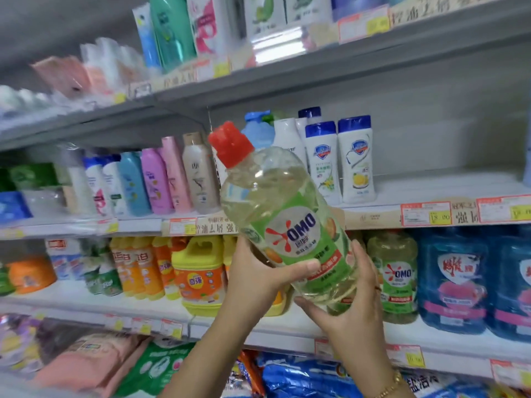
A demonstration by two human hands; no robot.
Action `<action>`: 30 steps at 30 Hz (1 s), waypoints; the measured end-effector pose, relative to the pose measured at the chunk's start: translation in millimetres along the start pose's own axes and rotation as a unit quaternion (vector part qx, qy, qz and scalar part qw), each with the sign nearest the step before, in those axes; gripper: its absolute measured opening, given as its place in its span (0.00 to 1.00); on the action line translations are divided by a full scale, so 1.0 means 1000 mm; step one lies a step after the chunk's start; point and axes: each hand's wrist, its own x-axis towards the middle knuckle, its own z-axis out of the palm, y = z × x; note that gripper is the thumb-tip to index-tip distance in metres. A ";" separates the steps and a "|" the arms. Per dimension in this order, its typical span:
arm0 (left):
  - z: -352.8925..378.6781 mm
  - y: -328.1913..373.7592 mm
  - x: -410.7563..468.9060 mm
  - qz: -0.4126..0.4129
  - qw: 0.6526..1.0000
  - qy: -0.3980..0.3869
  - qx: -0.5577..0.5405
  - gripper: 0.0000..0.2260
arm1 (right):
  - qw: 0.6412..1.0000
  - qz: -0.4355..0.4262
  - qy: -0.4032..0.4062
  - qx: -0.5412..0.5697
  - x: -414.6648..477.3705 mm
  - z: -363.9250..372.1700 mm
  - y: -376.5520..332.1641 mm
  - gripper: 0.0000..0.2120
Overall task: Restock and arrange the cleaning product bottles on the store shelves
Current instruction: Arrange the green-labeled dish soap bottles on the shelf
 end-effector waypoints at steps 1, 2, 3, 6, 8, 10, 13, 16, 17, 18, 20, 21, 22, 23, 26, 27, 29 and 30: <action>0.001 0.001 -0.004 0.001 1.000 -0.005 0.017 0.40 | 1.000 -0.003 0.004 -0.005 -0.002 0.001 0.001 0.51; 0.002 0.002 -0.009 0.001 0.999 -0.006 0.032 0.40 | 1.000 -0.004 0.006 -0.011 -0.004 0.003 0.003 0.51; 0.004 0.002 -0.013 -0.001 0.999 -0.002 0.041 0.39 | 1.000 -0.001 0.004 -0.013 -0.007 0.004 0.005 0.51; 0.013 0.001 -0.022 0.003 0.998 -0.006 0.055 0.37 | 1.000 0.018 0.002 -0.001 -0.013 0.004 0.008 0.51; 0.019 0.004 -0.023 0.003 0.999 -0.006 0.053 0.36 | 1.000 0.020 0.020 -0.012 -0.014 0.002 0.009 0.52; 0.023 0.008 -0.019 -0.005 1.000 -0.010 0.024 0.35 | 0.998 -0.016 0.050 -0.039 -0.012 0.000 0.011 0.53; 0.023 0.011 -0.009 -0.035 0.999 -0.012 -0.035 0.35 | 0.994 -0.074 0.067 -0.055 -0.009 -0.004 0.010 0.50; 0.014 0.007 -0.001 -0.088 0.990 -0.032 -0.102 0.31 | 0.995 -0.080 0.034 -0.042 -0.009 -0.007 0.004 0.49; 0.010 0.005 0.001 -0.108 0.987 -0.040 -0.113 0.31 | 0.996 -0.082 0.024 -0.040 -0.009 -0.006 0.002 0.49; 0.006 0.002 0.004 -0.125 0.984 -0.049 -0.119 0.32 | 0.996 -0.084 0.016 -0.039 -0.009 -0.006 0.001 0.49; -0.003 -0.005 0.010 -0.150 0.978 -0.059 -0.132 0.32 | 0.995 -0.089 0.009 -0.049 -0.008 -0.004 0.001 0.47; -0.007 -0.009 0.013 -0.161 0.974 -0.060 -0.149 0.32 | 0.994 -0.089 0.010 -0.055 -0.006 -0.003 0.001 0.46; -0.010 -0.013 0.016 -0.169 0.969 -0.063 -0.168 0.33 | 0.995 -0.082 0.010 -0.056 -0.005 -0.003 0.002 0.45; -0.012 -0.016 0.018 -0.172 0.964 -0.070 -0.188 0.36 | 0.996 -0.070 0.008 -0.048 -0.004 -0.002 0.003 0.44; -0.019 -0.024 0.024 -0.145 0.951 -0.115 -0.247 0.43 | 0.999 0.005 -0.014 0.051 0.001 -0.001 0.002 0.43; -0.020 -0.027 0.026 -0.133 0.947 -0.129 -0.261 0.44 | 0.992 0.039 -0.028 0.116 0.004 -0.002 0.006 0.41; -0.020 -0.030 0.027 -0.116 0.944 -0.146 -0.274 0.47 | 0.964 0.100 -0.069 0.238 0.011 -0.005 0.015 0.40; -0.019 -0.032 0.027 -0.113 0.945 -0.149 -0.269 0.47 | 0.944 0.125 -0.087 0.294 0.015 -0.008 0.019 0.41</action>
